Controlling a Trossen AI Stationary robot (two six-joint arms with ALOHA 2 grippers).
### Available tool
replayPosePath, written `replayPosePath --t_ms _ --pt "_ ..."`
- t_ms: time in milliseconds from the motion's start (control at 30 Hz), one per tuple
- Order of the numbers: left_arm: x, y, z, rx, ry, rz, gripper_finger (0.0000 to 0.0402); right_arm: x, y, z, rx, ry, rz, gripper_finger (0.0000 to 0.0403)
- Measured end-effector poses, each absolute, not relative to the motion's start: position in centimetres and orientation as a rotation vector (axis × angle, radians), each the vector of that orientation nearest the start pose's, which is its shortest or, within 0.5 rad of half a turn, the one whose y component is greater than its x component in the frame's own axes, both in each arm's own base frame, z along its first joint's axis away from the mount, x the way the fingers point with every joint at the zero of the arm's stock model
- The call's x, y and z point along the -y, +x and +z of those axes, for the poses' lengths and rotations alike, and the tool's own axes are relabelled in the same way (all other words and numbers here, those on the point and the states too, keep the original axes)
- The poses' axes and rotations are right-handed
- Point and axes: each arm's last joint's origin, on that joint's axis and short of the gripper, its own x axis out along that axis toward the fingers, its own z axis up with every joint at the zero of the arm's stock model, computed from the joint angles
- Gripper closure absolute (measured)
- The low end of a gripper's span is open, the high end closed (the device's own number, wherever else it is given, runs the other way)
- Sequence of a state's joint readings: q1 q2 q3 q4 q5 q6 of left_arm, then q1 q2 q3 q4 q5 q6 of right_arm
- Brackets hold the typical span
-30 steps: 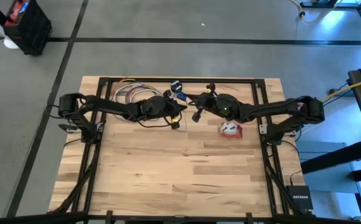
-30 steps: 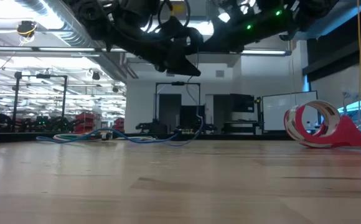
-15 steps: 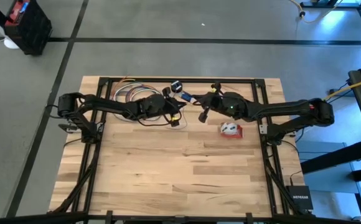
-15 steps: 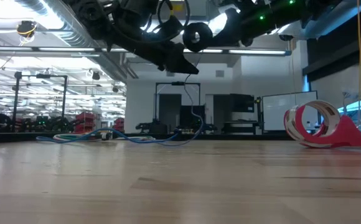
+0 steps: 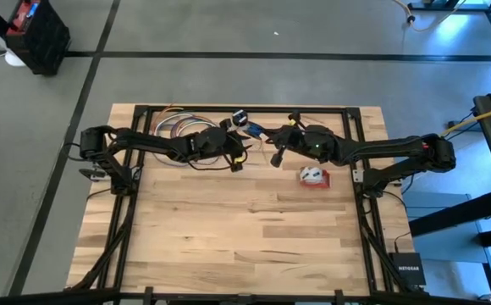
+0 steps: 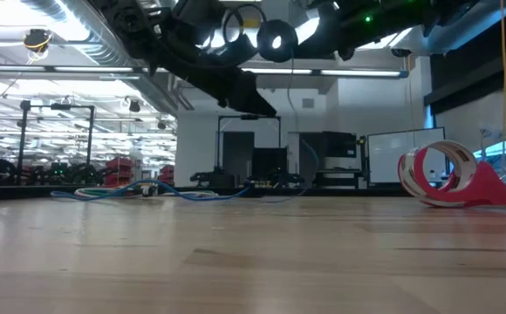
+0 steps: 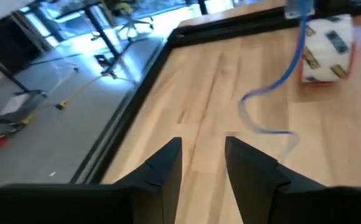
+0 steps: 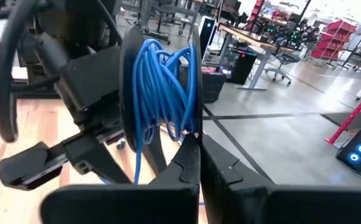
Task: Coil cords
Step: Coil the blue wire onto the spool
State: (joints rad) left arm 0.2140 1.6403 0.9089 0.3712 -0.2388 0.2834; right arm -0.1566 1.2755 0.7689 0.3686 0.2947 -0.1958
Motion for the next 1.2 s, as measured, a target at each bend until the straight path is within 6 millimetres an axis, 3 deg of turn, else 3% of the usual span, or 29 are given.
replayPosePath --t_ms 467,767,1033,1200 --pt "-7.9 35.7 18.3 -0.406 0.192 0.151 0.0284 5.2 27.6 27.6 -0.187 -0.219 -0.434 0.0402" --pt "-8.7 35.8 18.8 -0.325 0.106 0.209 0.0284 5.2 27.7 27.6 -0.187 -0.221 -0.434 0.0402" --pt "-9.6 35.3 18.1 -0.392 -0.017 0.257 0.0284 5.2 27.7 27.6 -0.192 -0.233 -0.432 0.0402" --pt "-9.5 35.6 18.5 -0.336 -0.006 0.229 0.0284 5.2 27.7 27.6 -0.191 -0.241 -0.431 0.0402"
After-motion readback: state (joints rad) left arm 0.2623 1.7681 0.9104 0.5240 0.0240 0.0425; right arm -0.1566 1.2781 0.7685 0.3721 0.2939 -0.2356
